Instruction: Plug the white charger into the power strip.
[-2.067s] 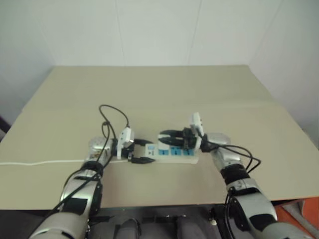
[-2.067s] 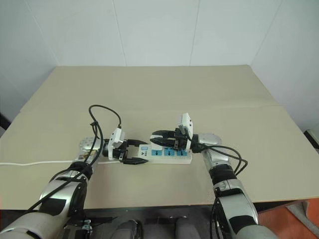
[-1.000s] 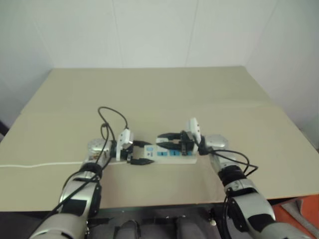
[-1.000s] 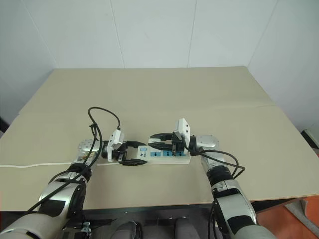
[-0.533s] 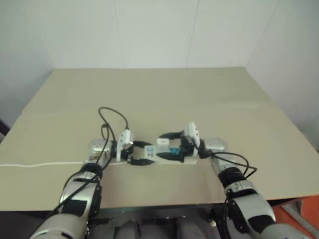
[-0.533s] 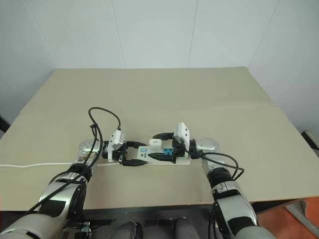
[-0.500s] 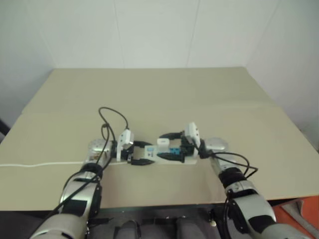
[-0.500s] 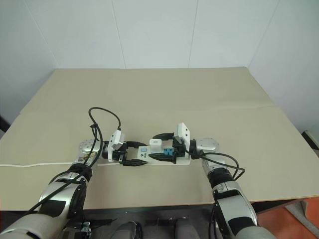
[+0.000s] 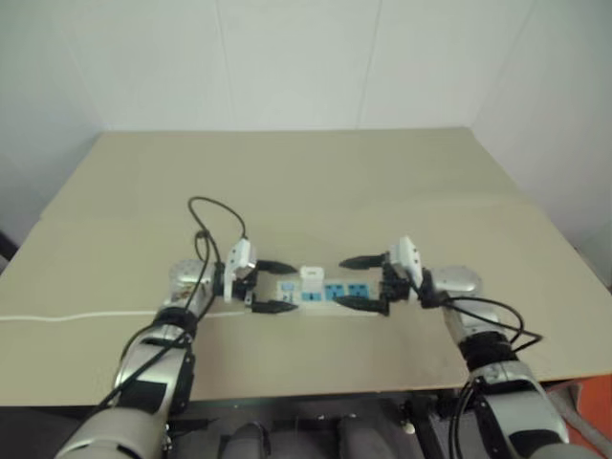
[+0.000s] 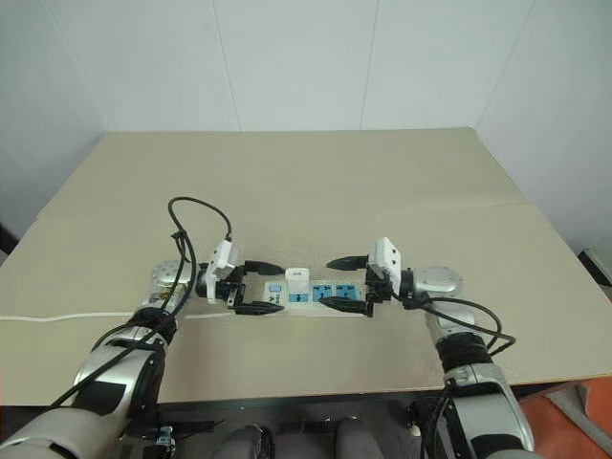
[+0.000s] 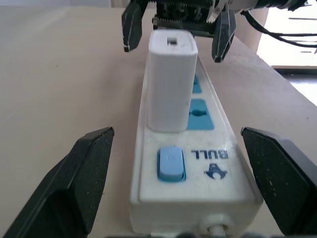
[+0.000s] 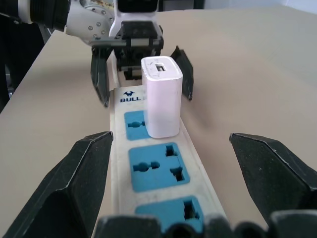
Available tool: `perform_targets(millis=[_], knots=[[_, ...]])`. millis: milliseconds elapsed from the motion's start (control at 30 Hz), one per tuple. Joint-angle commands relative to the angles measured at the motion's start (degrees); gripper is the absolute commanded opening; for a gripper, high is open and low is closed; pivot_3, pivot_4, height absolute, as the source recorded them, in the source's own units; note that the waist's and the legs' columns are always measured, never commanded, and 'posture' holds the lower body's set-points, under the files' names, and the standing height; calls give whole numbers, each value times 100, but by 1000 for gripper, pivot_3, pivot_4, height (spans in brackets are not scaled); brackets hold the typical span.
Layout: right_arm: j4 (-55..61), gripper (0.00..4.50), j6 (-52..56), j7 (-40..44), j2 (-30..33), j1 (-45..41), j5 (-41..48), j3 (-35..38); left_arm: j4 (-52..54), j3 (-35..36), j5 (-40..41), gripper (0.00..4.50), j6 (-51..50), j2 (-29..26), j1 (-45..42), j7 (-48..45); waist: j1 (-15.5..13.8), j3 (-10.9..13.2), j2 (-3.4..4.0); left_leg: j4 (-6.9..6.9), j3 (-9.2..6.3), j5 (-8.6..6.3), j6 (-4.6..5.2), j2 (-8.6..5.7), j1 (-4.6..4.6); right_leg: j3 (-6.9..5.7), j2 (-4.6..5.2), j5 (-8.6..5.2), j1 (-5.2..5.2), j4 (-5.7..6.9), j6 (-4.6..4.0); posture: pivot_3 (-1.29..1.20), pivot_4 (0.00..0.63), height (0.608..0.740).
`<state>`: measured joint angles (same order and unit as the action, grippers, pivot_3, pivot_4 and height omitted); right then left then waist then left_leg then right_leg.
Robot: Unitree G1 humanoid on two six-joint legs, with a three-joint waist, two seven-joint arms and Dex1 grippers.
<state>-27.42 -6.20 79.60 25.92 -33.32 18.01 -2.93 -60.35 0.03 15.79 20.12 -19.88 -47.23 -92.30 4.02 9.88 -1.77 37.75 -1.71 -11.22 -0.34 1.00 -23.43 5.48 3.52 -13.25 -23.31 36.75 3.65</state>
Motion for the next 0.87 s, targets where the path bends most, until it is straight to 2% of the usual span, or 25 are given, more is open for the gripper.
perform_targets(millis=[33,167,233,300,367,500,867], knots=[[963,4500,402,22,499,115,580,562,1292,-208,910,4464,-968,-699,310,-20,21,9,2,0,0,-1,0,1,-2,1,0,0,-3,1,0,0,150,740],[1608,4500,417,318,1674,401,550,952,2490,-453,1571,4464,-1614,-1986,839,-20,2,24,9,-4,1,-1,-1,4,-8,3,-1,-1,-15,2,-1,0,150,740],[1564,4500,45,475,2401,548,91,923,2785,-510,1756,4464,-1632,-2590,1142,-20,-12,31,17,-5,4,-3,-4,4,-9,3,2,-4,-16,-3,-1,0,150,740],[1409,4500,128,716,2918,590,163,1045,2933,-543,1958,4464,-1660,-3133,1447,-20,-19,35,21,-8,10,-5,-6,5,-4,2,3,-10,-15,-6,-1,0,150,740],[1257,4500,57,894,3216,618,240,1140,2934,-514,2081,4464,-1618,-3433,1645,-20,-23,36,23,-11,17,-5,-6,9,5,3,4,-21,-13,-4,-11,0,150,740],[1106,4500,-123,980,3406,678,186,1137,3007,-403,2170,4464,-1703,-3538,1835,-20,-46,36,22,-11,21,-5,-6,13,13,2,2,-34,-8,-1,-21,0,150,740],[1422,4500,130,850,3423,918,283,1180,3011,-86,1855,4464,-1501,-3028,1846,-20,-111,38,23,-11,25,-6,-5,12,-14,5,0,-36,-36,5,-19,0,150,740]])
